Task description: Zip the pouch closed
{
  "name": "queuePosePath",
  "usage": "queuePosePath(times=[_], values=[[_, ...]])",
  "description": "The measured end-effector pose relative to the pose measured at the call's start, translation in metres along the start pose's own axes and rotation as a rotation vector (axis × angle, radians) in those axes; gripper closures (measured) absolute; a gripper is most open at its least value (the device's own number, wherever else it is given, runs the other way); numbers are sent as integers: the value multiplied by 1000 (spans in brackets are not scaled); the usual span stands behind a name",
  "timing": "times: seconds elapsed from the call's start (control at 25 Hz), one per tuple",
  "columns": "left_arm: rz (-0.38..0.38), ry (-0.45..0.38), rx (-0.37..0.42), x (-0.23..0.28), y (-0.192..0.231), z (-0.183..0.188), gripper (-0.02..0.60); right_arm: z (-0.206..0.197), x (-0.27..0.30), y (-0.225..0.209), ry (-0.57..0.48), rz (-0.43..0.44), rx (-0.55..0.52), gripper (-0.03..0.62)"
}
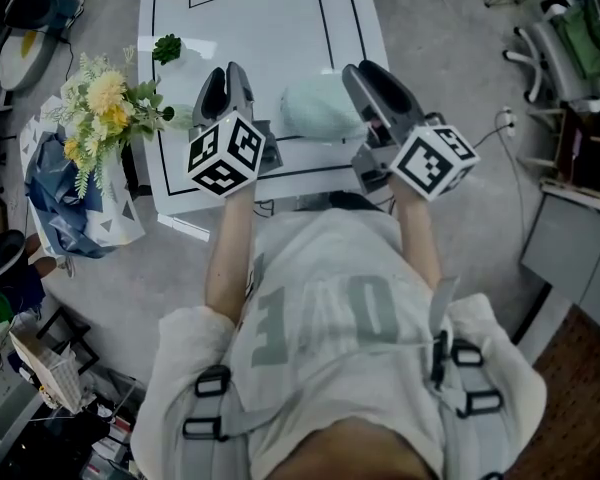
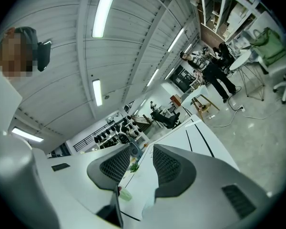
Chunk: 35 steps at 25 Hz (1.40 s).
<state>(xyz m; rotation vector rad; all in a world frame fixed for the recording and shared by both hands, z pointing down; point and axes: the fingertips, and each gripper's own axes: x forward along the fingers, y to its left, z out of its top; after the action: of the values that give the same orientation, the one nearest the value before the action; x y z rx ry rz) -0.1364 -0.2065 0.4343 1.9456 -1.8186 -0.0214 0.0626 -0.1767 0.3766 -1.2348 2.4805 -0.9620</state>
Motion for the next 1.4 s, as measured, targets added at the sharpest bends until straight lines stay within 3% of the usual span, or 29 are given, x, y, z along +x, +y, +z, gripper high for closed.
queuePosePath(times=[0.56,0.84,1.08,1.28,1.4], values=[[-57,-110,33,-9,-21,47,497,10,-5,6,-29,-12,-50,467],[-119,-249,191,-30,-51,100,497,17,-1,17,-37,-13,-109,467],[-138,-284,352,-47,-63,103,499,12,6,21,-36,-37,-213,467],[-121,-341,409,-69,-69,104,556,11,8,32,-46,-39,-319,467],[-113,-346,405,-76,-64,98,572,9,10,36,-54,-55,-371,484]])
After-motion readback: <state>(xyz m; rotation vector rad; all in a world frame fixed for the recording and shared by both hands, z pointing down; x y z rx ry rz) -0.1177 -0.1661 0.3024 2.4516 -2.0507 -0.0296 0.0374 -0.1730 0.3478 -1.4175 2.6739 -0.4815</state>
